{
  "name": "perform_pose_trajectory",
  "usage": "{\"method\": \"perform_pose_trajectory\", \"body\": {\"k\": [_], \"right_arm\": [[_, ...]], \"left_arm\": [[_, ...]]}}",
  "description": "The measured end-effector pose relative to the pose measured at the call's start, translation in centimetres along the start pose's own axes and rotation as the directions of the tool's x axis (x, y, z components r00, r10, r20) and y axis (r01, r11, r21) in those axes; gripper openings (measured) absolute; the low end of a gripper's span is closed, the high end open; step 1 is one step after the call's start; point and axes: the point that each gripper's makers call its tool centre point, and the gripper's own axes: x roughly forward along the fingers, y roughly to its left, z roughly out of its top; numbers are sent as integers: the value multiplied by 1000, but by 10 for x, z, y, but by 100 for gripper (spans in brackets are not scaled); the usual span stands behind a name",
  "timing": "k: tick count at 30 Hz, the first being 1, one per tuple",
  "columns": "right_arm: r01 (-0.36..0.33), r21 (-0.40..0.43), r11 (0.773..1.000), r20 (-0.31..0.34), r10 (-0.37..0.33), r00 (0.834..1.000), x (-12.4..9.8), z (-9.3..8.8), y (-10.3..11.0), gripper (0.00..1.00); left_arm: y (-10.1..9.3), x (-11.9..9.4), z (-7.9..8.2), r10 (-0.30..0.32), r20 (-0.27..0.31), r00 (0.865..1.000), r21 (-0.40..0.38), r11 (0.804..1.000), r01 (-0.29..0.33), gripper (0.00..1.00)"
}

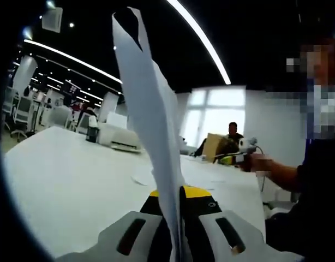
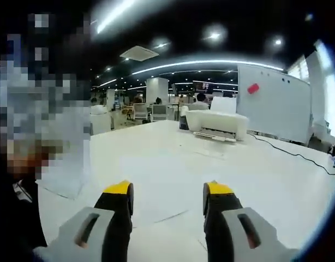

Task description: Organize the stack of printing papers by aligning and flattening the scattered papers on the table

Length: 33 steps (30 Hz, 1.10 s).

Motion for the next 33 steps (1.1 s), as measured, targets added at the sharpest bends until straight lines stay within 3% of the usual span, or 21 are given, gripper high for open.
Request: {"method": "perform_pose_trajectory", "body": {"k": [11, 33], "right_arm": [[32, -26, 999, -62, -33, 998, 33, -12, -23, 47], [45, -54, 998, -145, -52, 988, 82, -39, -45, 47]], "left_arm": [[-1, 0, 0, 1, -1, 1000, -3, 1000, -1, 6], [-1, -1, 2, 2, 10, 1000, -10, 1000, -2, 6]]}}
